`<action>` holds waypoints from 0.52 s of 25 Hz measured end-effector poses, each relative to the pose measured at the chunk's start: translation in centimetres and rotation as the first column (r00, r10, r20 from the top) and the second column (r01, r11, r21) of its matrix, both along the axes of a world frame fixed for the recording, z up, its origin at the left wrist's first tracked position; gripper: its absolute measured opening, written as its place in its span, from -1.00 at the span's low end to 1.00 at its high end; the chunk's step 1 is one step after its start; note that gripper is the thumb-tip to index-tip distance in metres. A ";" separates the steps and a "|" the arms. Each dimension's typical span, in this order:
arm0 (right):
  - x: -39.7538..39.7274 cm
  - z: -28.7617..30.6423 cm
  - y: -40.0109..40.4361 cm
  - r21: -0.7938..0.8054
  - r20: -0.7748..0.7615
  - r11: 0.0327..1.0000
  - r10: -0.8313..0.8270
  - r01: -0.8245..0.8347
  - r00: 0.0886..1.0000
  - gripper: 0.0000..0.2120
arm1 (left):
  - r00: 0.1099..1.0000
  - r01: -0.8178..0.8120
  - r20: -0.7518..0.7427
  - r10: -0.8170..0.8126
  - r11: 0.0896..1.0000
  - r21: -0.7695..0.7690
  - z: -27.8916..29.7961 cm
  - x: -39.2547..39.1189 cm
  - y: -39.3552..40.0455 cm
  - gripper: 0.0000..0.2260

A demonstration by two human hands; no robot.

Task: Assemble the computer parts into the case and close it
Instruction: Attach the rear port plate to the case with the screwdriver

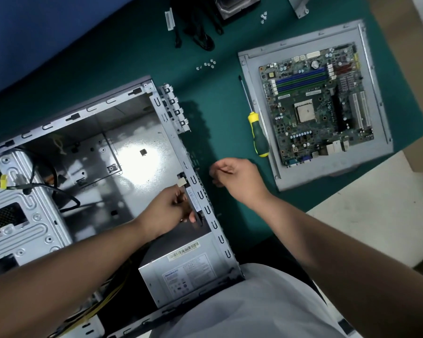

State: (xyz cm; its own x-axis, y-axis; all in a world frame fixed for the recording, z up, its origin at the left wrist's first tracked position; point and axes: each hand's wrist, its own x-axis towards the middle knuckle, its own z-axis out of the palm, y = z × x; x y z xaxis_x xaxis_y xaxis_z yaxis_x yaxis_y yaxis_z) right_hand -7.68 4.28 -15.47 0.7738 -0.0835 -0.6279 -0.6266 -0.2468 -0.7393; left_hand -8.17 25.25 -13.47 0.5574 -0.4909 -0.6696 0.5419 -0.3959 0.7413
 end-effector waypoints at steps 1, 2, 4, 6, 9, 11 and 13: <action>-0.6 -0.2 0.0 0.034 -0.022 0.999 -0.028 0.029 0.999 -0.81 | 1.000 0.001 0.000 -0.001 1.000 0.000 0.0 0.0 0.0 -0.72; -1.0 -0.3 0.1 0.058 -0.040 0.997 -0.051 0.053 0.998 -0.81 | 1.000 0.001 -0.002 -0.001 1.000 0.009 -0.1 0.0 0.0 -0.72; -1.4 -0.6 0.1 0.084 -0.059 0.993 -0.073 0.078 0.996 -0.79 | 1.000 -0.005 0.004 0.004 1.000 0.028 -0.2 0.0 0.0 -0.69; -1.7 -0.7 0.0 0.090 -0.068 0.992 -0.085 0.091 0.994 -0.81 | 1.000 -0.005 0.013 0.005 1.000 0.023 0.0 0.1 0.0 -0.66; -2.1 -0.7 0.0 0.122 -0.102 0.983 -0.123 0.135 0.987 -0.87 | 1.000 -0.003 0.019 0.002 1.000 0.021 0.3 0.1 -0.1 -0.63; -2.5 -0.9 0.2 0.161 -0.117 0.977 -0.124 0.142 0.985 -0.83 | 1.000 -0.005 0.017 0.005 1.000 0.022 0.3 0.2 -0.1 -0.62; -2.9 -0.8 0.3 0.210 -0.133 0.966 -0.123 0.149 0.984 -0.81 | 1.000 -0.008 0.014 0.008 1.000 0.023 0.4 0.3 -0.2 -0.64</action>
State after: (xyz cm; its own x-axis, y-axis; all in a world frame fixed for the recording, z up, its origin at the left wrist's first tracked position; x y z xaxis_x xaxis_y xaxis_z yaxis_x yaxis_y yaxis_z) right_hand -10.55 4.60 -16.29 0.6843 -0.0336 -0.7284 -0.7287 0.0054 -0.6848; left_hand -7.86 25.01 -13.07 0.5706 -0.4707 -0.6730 0.5349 -0.4088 0.7394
